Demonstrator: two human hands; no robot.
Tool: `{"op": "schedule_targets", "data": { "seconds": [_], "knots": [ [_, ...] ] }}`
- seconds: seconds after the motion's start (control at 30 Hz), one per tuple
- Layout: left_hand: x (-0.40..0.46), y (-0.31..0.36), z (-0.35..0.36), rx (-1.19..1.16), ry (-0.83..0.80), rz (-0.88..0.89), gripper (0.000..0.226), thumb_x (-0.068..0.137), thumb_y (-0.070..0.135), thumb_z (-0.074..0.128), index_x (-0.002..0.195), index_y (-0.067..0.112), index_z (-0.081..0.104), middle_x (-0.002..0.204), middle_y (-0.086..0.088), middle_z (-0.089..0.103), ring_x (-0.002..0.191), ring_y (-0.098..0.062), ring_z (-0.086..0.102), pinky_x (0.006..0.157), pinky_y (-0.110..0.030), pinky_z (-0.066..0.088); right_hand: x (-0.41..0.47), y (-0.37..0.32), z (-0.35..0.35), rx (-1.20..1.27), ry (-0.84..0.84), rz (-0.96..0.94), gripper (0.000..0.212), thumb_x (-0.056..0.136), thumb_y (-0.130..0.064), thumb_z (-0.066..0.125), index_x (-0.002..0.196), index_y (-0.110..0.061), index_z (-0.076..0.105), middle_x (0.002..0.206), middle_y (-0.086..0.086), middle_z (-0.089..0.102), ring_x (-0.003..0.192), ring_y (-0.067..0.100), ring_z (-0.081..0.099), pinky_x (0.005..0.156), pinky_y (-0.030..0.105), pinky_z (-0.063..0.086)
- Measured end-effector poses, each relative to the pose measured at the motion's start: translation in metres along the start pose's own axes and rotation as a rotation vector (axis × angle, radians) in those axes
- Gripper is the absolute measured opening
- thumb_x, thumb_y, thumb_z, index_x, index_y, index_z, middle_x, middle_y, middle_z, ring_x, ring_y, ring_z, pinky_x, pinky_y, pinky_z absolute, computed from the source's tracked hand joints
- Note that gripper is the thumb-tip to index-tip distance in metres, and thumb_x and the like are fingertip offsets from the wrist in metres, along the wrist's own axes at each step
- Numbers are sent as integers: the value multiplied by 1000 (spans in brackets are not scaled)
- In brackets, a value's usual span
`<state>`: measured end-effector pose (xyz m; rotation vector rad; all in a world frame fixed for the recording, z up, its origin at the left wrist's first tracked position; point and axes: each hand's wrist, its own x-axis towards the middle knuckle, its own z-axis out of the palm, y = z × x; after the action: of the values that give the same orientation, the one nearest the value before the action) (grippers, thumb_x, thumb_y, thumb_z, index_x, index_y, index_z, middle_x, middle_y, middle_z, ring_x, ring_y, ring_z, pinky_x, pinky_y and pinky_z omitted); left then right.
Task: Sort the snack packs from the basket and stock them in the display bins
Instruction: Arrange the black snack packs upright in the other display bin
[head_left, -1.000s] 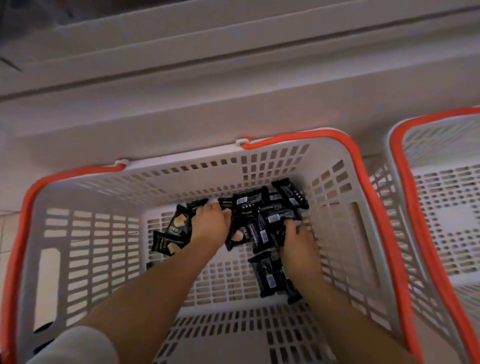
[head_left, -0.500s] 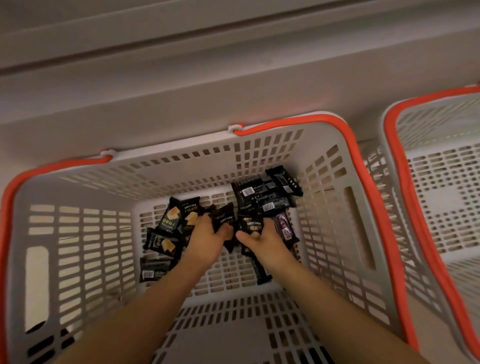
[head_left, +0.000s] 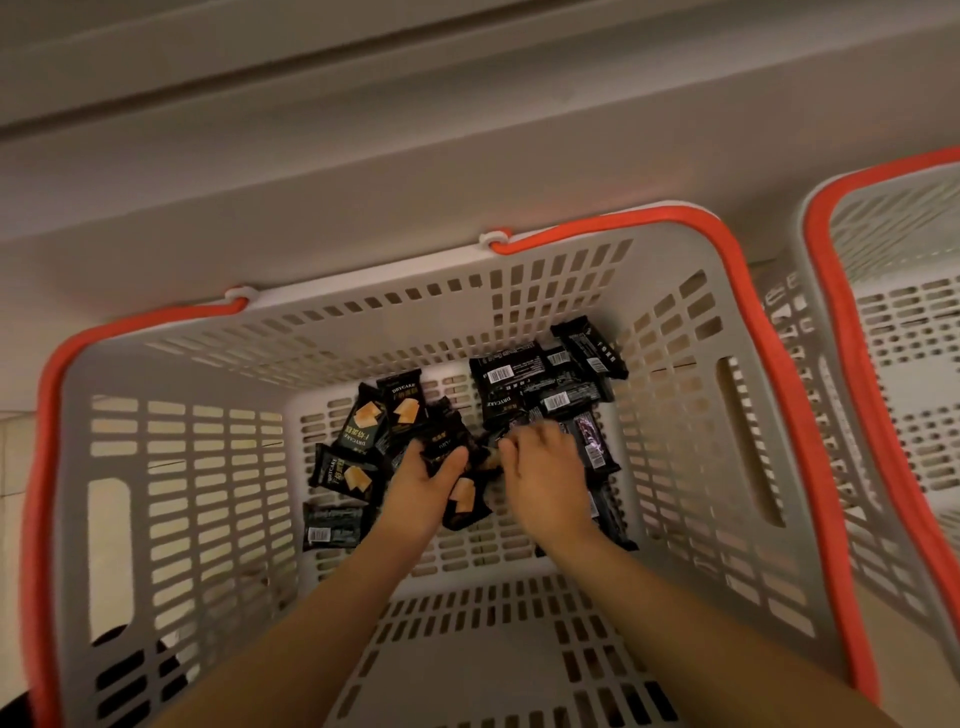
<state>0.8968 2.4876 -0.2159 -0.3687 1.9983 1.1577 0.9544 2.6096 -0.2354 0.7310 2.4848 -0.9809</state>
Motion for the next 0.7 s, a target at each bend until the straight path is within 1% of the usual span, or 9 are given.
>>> {"op": "schedule_targets", "data": {
  "seconds": [0.07,0.13,0.23,0.3,0.37,0.47,0.57,0.63,0.7],
  "knots": [
    [2,-2,-7,37,33,9,33,92,31,53,120,18,45,112,0,58,102,-18,56,86,-32,42,8,6,-1,-111,56,40,41,97,-33,42,131,-10,40,135,10,38,121,26,37,94,34,37],
    [3,-2,-14,-7,63,-13,35,92,34,53,122,20,43,109,6,56,95,-12,53,83,-30,38,17,13,1,-142,-51,108,49,95,-30,50,134,-7,33,137,13,35,124,27,38,94,34,40],
    [1,-1,-20,-183,87,-90,34,92,38,51,123,26,45,104,14,54,93,-7,51,85,-29,36,21,15,6,-222,-110,101,42,92,-17,54,128,-6,36,131,16,40,117,27,46,90,32,44],
    [-2,1,-22,-247,89,-143,44,91,44,50,131,27,43,113,12,53,106,-13,51,89,-32,37,23,16,6,-168,-94,89,41,89,-11,57,126,-6,38,129,17,43,115,28,47,91,33,45],
    [-5,3,-21,-270,86,-178,54,90,51,47,138,27,38,122,11,48,121,-20,46,94,-35,36,25,15,-2,121,-114,161,47,86,-14,62,127,-4,41,127,17,48,114,29,50,92,34,46],
    [-12,9,-22,-287,63,-192,64,89,57,42,144,28,29,136,5,42,130,-24,38,98,-39,34,15,10,-23,603,-226,341,49,86,-20,61,131,-12,42,124,9,53,108,24,55,85,30,45],
    [-23,17,-25,-403,-15,-213,67,87,57,47,144,27,31,147,0,37,133,-25,38,110,-46,30,-5,-1,-49,917,-315,445,25,90,-19,56,114,-17,53,115,5,57,101,21,58,77,30,47],
    [-34,24,-29,-530,-102,-218,54,90,50,48,137,25,44,136,-2,52,122,-21,51,104,-43,39,-21,-10,-69,1187,-321,437,17,91,-11,48,101,-14,61,104,10,66,93,22,64,71,31,50],
    [-48,33,-34,-606,-170,-174,38,93,41,46,125,22,56,121,-3,64,108,-19,62,86,-35,49,-39,-20,-91,1454,-359,392,29,91,-4,35,102,-8,61,90,15,71,78,24,69,62,33,54]
  ]
}}
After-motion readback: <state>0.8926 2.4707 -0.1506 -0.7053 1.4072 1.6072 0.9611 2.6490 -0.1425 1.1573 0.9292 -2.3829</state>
